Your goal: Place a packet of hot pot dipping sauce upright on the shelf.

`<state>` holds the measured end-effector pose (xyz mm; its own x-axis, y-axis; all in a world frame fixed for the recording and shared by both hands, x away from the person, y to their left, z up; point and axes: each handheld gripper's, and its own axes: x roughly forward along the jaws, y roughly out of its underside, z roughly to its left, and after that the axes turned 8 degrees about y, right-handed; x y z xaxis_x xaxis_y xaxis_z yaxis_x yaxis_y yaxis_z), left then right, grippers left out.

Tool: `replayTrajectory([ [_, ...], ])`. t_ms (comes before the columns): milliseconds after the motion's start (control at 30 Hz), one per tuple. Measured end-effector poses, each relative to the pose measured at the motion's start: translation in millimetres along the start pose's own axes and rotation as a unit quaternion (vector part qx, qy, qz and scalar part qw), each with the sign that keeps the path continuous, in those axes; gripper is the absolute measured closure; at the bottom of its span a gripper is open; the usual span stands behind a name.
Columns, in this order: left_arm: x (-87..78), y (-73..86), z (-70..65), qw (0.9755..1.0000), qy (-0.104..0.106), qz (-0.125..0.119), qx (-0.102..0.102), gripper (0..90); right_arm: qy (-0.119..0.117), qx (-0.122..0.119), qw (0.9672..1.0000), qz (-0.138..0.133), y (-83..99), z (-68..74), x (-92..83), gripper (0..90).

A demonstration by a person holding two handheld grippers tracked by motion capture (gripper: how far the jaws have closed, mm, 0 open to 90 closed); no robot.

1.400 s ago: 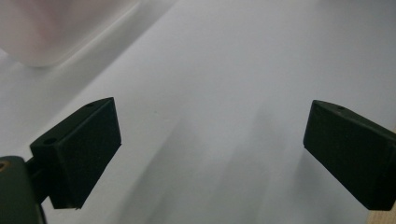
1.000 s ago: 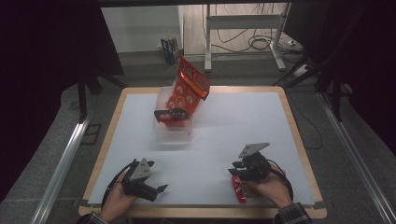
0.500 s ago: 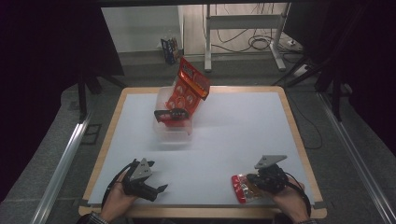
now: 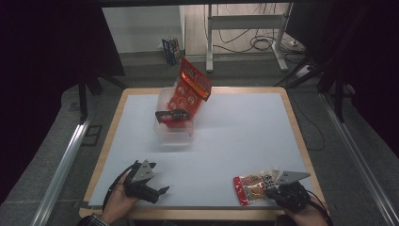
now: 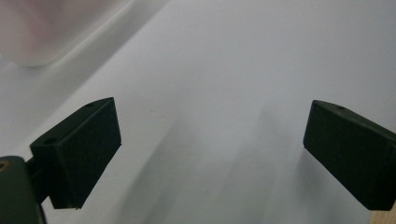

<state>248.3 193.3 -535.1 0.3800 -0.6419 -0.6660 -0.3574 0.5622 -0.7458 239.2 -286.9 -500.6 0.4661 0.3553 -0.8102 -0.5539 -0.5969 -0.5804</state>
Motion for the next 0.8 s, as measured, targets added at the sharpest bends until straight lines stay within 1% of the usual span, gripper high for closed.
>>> replayTrajectory([
  [67,0.2,0.0,0.0,1.0000,0.000,0.000,0.000,3.8,-0.002,-0.010,0.9998,0.015,3.7,1.2,0.1,87.8],
  [100,0.3,0.0,0.0,1.0000,0.000,0.000,0.000,3.8,0.005,-0.019,0.9995,0.023,5.6,2.6,1.6,88.1],
  [200,1.0,-0.1,-0.1,1.0000,0.001,0.001,0.000,3.8,0.005,-0.022,0.9995,0.021,5.5,2.6,2.9,88.5],
  [233,1.2,-0.2,0.0,1.0000,0.001,0.001,0.000,3.8,0.009,-0.027,0.9994,0.022,4.2,2.8,3.6,88.6],
  [333,2.3,-0.9,0.0,1.0000,0.002,0.002,0.002,3.8,0.015,-0.026,0.9994,0.019,-0.4,2.9,7.3,88.7],
  [367,2.7,-1.1,-0.2,1.0000,0.001,0.002,0.002,3.8,0.018,-0.021,0.9994,0.019,-2.5,3.6,8.9,88.7],
  [400,3.2,-1.6,-0.5,1.0000,0.002,0.003,0.003,3.8,0.018,-0.024,0.9994,0.018,-3.9,3.3,10.1,88.7],
  [433,3.7,-2.0,-0.7,1.0000,0.002,0.003,0.004,3.8,0.025,-0.021,0.9993,0.017,-7.4,4.6,12.9,88.7],
  [500,5.0,-2.6,-1.2,1.0000,0.004,0.004,0.006,3.8,0.030,-0.024,0.9992,0.013,-11.1,5.4,16.1,88.8],
  [633,7.1,-4.1,-1.6,0.9999,0.005,0.006,0.009,3.8,0.034,-0.021,0.9992,0.007,-16.9,5.3,21.2,88.8],
  [800,8.8,-5.3,-2.2,0.9999,0.005,0.007,0.011,3.8,0.031,-0.026,0.9992,0.002,-32.7,6.8,34.6,88.9],
])
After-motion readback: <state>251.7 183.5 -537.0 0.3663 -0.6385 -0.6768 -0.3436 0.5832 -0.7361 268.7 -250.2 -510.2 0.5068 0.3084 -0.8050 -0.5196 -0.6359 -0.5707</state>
